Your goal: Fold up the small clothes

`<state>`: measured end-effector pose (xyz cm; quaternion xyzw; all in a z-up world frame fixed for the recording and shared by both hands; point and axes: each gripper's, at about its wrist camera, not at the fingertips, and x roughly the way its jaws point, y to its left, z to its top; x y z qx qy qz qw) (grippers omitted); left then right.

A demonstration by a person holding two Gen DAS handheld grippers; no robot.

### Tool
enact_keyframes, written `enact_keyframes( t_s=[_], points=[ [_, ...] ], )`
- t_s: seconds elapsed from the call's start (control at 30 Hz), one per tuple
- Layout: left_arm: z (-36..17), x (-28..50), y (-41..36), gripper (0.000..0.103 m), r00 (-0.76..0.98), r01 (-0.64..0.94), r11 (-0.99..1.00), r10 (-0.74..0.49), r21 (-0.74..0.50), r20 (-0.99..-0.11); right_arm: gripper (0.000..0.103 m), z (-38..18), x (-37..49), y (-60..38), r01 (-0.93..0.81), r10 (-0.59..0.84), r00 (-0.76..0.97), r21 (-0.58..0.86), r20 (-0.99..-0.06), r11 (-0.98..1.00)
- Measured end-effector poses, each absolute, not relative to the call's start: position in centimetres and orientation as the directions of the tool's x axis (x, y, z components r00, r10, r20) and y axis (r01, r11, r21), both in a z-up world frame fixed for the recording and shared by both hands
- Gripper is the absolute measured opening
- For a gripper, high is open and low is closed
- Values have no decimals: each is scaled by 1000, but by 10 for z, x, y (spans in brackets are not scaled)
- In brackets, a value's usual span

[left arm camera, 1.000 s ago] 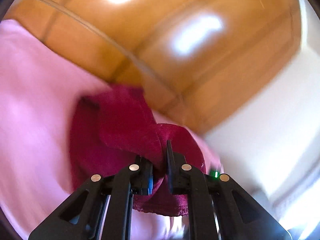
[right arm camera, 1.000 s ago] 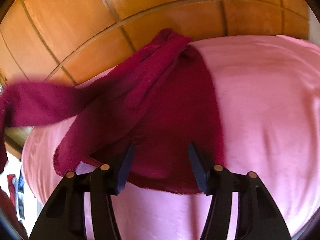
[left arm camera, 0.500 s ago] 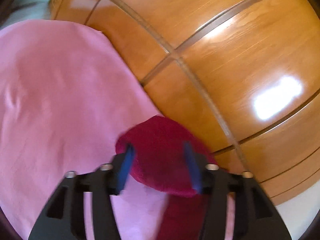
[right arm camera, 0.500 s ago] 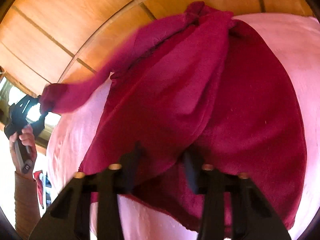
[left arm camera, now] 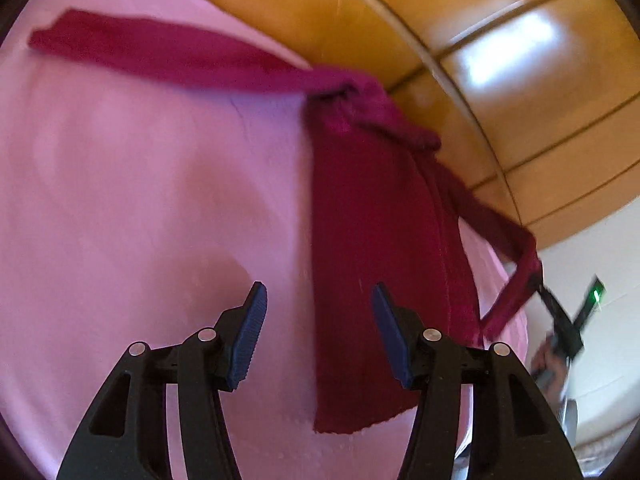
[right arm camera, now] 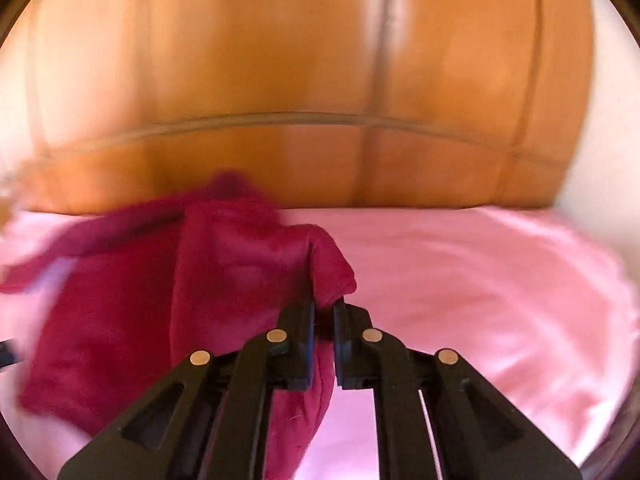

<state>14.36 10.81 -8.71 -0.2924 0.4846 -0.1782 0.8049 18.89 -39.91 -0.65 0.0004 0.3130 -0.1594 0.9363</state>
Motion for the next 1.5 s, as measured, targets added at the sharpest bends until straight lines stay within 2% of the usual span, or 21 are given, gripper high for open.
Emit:
enact_keyframes(
  t_s=[0.07, 0.13, 0.17, 0.2, 0.23, 0.33, 0.37, 0.43, 0.47, 0.5, 0.53, 0.63, 0.67, 0.7, 0.73, 0.77, 1.03, 1.17, 1.27, 1.4, 1.5],
  points=[
    [-97, 147, 100, 47, 450, 2, 749, -592, -663, -668, 7, -12, 206, -424, 362, -381, 706, -157, -597, 919],
    [-99, 151, 102, 46, 440, -5, 715, -626, -699, -644, 17, -17, 218, -443, 405, -412, 680, -159, -606, 901],
    [-101, 153, 100, 38, 430, -9, 697, -645, -717, -632, 49, -16, 218, -450, 436, -433, 670, -153, -602, 887],
    [-105, 152, 100, 36, 419, -12, 691, -653, -723, -631, 76, -14, 211, -456, 470, -451, 678, -130, -581, 873],
    [-107, 151, 97, 36, 407, -15, 690, -657, -724, -635, 78, -10, 201, -461, 481, -452, 693, -105, -561, 870],
    [-106, 151, 87, 36, 382, 12, 698, -665, -716, -642, 77, -6, 175, -444, 406, -340, 743, -15, -577, 914],
    [-106, 151, 83, 36, 375, 20, 702, -665, -712, -646, 77, -9, 164, -436, 354, -260, 759, 42, -597, 934],
    [-106, 150, 77, 36, 370, 34, 719, -654, -694, -660, 75, -28, 143, -412, 190, -3, 744, 206, -669, 960],
    [-106, 150, 75, 28, 371, 39, 724, -650, -688, -663, 73, -36, 137, -402, 144, 70, 723, 249, -687, 958],
    [-106, 148, 75, 14, 369, 43, 729, -647, -683, -668, 70, -51, 128, -384, 90, 156, 682, 294, -714, 952],
    [-105, 147, 74, 10, 369, 43, 744, -632, -667, -681, 67, -62, 124, -371, 61, 200, 649, 313, -734, 948],
    [-101, 142, 74, 7, 390, 56, 762, -612, -645, -688, 56, -93, 119, -330, 9, 270, 563, 332, -781, 943],
    [-97, 141, 74, 7, 399, 64, 769, -604, -636, -690, 48, -96, 116, -323, 9, 246, 562, 304, -789, 953],
    [-90, 138, 74, 6, 414, 77, 774, -598, -628, -686, 30, -95, 114, -316, 12, 220, 571, 275, -791, 961],
    [-84, 135, 78, 6, 428, 83, 775, -595, -626, -680, 15, -93, 114, -316, -3, 251, 567, 302, -785, 953],
    [-78, 133, 80, 6, 441, 87, 777, -591, -624, -675, 7, -89, 111, -313, -9, 265, 570, 317, -777, 948],
    [-24, 100, 114, 5, 537, 115, 739, -608, -664, -584, 7, -14, 57, -346, -77, 218, 701, 231, -679, 970],
    [-10, 68, 126, 5, 538, 121, 742, -607, -659, -585, 6, 0, 28, -373, -54, 171, 707, 189, -686, 981],
    [-15, 37, 137, 5, 521, 88, 747, -598, -659, -609, 6, -21, 5, -384, -14, 138, 663, 172, -735, 985],
    [-48, 1, 140, 5, 450, 1, 775, -565, -632, -691, 6, -73, -25, -379, 2, 138, 539, 165, -831, 986],
    [-83, -10, 130, 5, 384, -50, 842, -481, -538, -788, 6, -110, -27, -372, 16, 123, 472, 148, -873, 989]
  ],
)
